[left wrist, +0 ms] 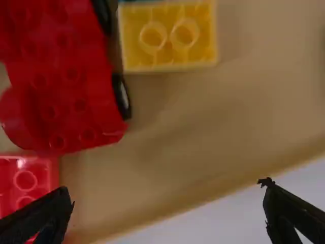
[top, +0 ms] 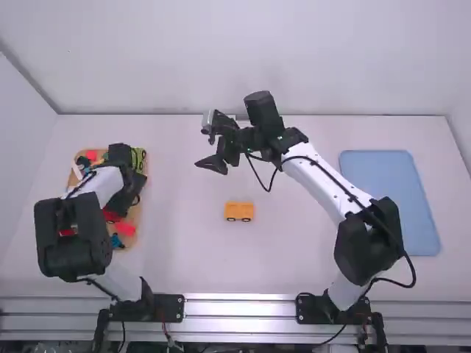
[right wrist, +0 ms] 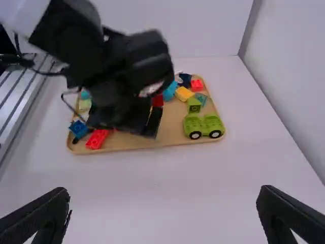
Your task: Assemble lego blocks to make yellow taxi
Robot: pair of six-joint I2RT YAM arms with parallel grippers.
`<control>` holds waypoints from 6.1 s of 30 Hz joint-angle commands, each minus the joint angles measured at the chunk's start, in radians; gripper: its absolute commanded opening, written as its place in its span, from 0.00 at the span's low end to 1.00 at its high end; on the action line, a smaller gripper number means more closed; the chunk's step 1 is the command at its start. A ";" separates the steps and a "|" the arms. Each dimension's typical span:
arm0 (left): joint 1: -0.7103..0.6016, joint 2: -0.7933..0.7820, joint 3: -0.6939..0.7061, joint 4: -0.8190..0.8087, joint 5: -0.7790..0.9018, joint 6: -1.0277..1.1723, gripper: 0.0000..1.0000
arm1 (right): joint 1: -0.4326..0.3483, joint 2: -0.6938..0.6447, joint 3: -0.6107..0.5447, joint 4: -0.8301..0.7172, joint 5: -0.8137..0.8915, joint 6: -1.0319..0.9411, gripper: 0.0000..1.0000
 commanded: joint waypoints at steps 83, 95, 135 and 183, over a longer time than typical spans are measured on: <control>0.276 0.307 0.250 -0.071 0.319 1.571 0.62 | 0.003 0.002 0.034 -0.019 -0.006 -0.021 0.98; 0.269 0.307 0.308 -0.121 0.206 1.395 0.69 | 0.002 0.002 0.034 -0.017 -0.005 -0.021 0.98; 0.201 0.305 0.355 -0.257 0.229 1.170 0.43 | 0.003 0.002 0.034 -0.040 0.028 -0.048 0.98; 0.210 0.303 0.183 -0.066 0.182 1.092 0.18 | 0.001 0.002 0.034 -0.041 0.037 -0.048 0.98</control>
